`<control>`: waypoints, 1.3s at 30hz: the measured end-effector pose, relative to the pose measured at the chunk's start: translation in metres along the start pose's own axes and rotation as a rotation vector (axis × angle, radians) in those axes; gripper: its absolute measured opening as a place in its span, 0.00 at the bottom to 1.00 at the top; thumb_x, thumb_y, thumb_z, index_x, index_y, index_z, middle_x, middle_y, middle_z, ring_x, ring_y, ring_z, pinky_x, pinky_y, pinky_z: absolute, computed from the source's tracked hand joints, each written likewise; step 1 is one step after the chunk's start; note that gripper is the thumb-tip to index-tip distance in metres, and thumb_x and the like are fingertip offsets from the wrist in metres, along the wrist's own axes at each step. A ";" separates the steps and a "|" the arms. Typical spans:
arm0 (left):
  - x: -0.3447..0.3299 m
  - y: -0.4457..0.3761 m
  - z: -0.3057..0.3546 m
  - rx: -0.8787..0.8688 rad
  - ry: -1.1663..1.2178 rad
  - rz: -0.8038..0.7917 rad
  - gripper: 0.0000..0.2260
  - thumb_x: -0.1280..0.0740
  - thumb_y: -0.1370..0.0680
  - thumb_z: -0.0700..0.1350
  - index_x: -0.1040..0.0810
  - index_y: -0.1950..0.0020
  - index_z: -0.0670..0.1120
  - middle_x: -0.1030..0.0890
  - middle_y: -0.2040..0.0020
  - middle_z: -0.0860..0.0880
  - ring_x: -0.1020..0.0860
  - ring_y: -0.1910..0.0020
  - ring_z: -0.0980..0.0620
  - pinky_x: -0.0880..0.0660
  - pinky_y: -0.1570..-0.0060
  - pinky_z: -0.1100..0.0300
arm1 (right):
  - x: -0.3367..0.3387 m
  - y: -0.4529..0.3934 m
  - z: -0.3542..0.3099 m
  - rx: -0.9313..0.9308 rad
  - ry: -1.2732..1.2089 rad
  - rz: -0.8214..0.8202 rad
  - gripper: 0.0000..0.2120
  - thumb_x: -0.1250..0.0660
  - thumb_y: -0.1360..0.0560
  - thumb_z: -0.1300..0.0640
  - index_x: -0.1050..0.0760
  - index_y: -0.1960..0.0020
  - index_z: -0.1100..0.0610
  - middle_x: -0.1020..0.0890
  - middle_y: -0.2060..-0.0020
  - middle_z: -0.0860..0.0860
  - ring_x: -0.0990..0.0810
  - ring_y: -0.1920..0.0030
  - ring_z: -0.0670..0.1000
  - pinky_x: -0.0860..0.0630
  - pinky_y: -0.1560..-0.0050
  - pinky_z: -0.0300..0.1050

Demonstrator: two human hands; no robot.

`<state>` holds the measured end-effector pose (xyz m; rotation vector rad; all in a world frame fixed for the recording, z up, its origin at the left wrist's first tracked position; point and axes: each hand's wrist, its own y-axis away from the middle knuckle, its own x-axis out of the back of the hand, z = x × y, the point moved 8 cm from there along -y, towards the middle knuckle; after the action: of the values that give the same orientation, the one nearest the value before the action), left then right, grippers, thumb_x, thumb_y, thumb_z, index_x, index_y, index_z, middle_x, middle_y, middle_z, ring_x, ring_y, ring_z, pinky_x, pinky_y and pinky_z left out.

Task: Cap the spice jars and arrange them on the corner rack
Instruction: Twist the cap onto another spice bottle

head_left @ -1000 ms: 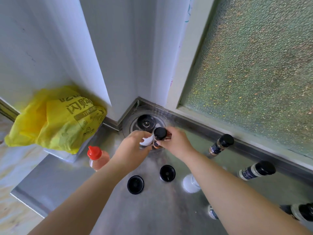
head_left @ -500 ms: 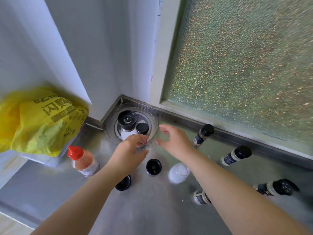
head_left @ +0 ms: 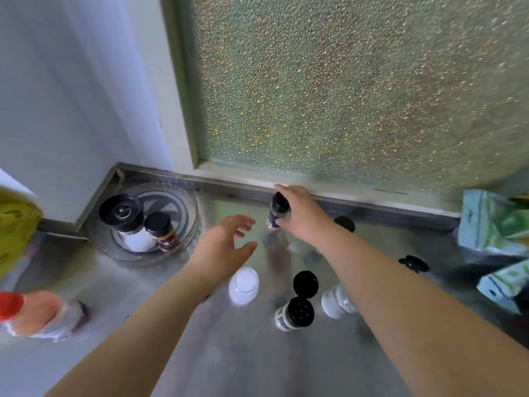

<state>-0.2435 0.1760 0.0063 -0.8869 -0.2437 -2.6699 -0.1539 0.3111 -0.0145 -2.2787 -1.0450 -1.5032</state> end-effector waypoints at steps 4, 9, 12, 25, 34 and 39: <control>-0.001 0.003 -0.006 0.002 0.013 0.009 0.16 0.32 0.27 0.42 0.27 0.40 0.48 0.23 0.48 0.52 0.25 0.50 0.56 0.32 0.50 0.67 | -0.007 -0.010 0.001 0.013 -0.057 0.097 0.23 0.33 0.30 0.66 0.32 0.37 0.58 0.27 0.46 0.58 0.27 0.50 0.57 0.34 0.56 0.38; 0.004 0.009 -0.020 0.046 0.016 0.033 0.15 0.31 0.28 0.42 0.26 0.41 0.49 0.22 0.49 0.53 0.24 0.51 0.56 0.31 0.50 0.66 | -0.013 -0.010 0.007 0.028 -0.117 0.170 0.20 0.34 0.29 0.67 0.31 0.39 0.57 0.26 0.48 0.58 0.27 0.47 0.58 0.40 0.57 0.38; 0.007 0.011 -0.019 0.055 0.021 0.041 0.15 0.31 0.28 0.43 0.26 0.41 0.49 0.22 0.49 0.52 0.24 0.51 0.56 0.29 0.49 0.64 | -0.009 -0.006 0.004 0.047 -0.132 0.151 0.25 0.33 0.29 0.64 0.32 0.34 0.55 0.25 0.44 0.58 0.27 0.43 0.58 0.40 0.52 0.37; 0.039 0.019 0.100 -0.240 0.219 0.087 0.26 0.31 0.29 0.41 0.35 0.37 0.62 0.26 0.42 0.55 0.25 0.45 0.61 0.27 0.45 0.63 | 0.097 0.105 -0.061 0.232 -0.320 0.208 0.26 0.25 0.35 0.56 0.35 0.42 0.51 0.21 0.56 0.46 0.21 0.58 0.46 0.27 0.54 0.36; 0.029 0.057 0.152 -0.301 0.276 -0.052 0.34 0.29 0.30 0.37 0.40 0.36 0.67 0.22 0.47 0.56 0.22 0.50 0.60 0.26 0.47 0.69 | 0.146 0.161 -0.070 0.292 -0.354 0.301 0.23 0.24 0.35 0.57 0.30 0.44 0.48 0.17 0.57 0.46 0.18 0.57 0.43 0.23 0.53 0.36; 0.034 0.072 0.174 -0.324 0.353 -0.010 0.33 0.30 0.32 0.32 0.35 0.41 0.67 0.22 0.50 0.49 0.20 0.54 0.55 0.22 0.52 0.62 | 0.153 0.185 -0.072 0.272 -0.423 0.299 0.27 0.25 0.34 0.57 0.32 0.40 0.43 0.18 0.52 0.45 0.18 0.53 0.42 0.23 0.47 0.37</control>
<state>-0.1476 0.1451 0.1692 -0.4773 0.2725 -2.8606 -0.0483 0.2059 0.1870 -2.4649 -0.8823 -0.7344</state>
